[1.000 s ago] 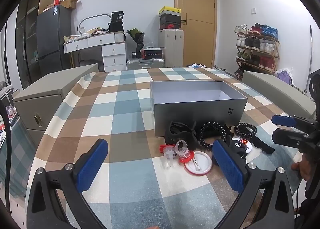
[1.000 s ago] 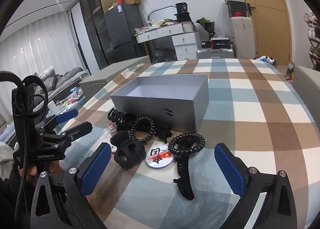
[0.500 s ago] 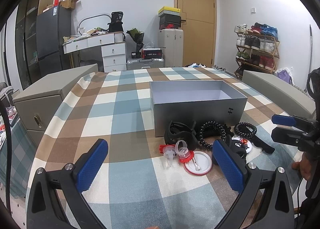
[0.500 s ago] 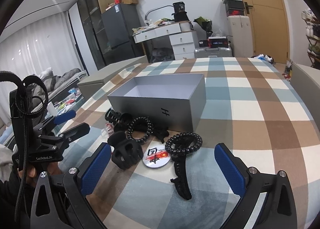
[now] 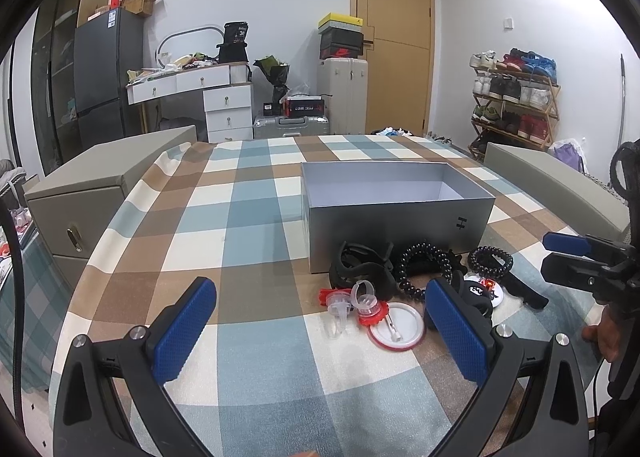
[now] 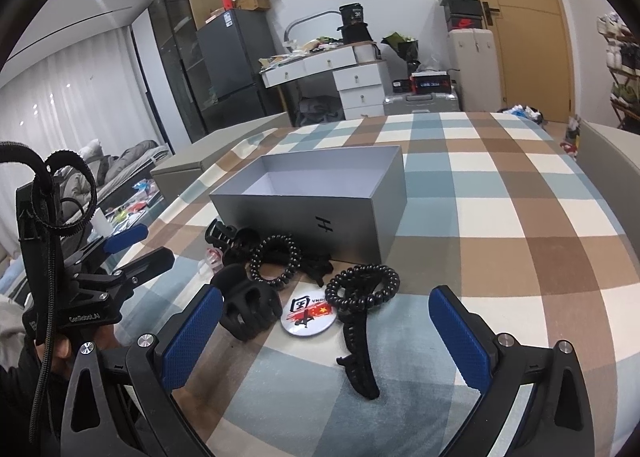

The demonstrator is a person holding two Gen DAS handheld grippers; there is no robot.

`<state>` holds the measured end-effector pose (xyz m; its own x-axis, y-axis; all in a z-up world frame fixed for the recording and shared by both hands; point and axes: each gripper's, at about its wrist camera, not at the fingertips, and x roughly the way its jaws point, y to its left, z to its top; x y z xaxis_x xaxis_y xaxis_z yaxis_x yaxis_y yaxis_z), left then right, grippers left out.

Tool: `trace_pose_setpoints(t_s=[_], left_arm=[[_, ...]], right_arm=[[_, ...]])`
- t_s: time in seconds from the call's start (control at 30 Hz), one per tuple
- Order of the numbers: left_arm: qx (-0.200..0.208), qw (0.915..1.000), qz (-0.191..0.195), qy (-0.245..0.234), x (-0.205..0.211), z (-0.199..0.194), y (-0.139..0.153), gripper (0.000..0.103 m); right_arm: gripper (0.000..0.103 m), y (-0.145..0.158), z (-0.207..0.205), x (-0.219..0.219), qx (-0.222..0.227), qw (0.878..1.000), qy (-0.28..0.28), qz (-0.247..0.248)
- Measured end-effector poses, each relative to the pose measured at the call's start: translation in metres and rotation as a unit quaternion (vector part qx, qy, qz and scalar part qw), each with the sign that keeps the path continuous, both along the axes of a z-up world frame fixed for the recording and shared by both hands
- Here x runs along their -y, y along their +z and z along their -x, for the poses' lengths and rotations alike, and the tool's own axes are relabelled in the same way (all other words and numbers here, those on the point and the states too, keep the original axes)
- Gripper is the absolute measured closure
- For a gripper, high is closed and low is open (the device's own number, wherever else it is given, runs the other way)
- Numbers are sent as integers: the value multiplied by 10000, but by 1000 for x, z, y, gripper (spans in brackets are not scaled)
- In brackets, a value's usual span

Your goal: Organize jewelry

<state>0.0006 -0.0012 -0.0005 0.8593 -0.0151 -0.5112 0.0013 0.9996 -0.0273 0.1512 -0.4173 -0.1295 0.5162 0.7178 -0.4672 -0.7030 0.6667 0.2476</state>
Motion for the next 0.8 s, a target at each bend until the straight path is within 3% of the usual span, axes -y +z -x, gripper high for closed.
trace_pose_setpoints(t_s=[0.43,0.8], left_arm=[[-17,10000,-6,-15,0,-1,0,1],[3,10000,-41,-3,1,0,0,1]], right_arm=[[0,1,0,-1,-13,10000,35,-12],[0,-2,-6,2,-67,9996,-253,132]])
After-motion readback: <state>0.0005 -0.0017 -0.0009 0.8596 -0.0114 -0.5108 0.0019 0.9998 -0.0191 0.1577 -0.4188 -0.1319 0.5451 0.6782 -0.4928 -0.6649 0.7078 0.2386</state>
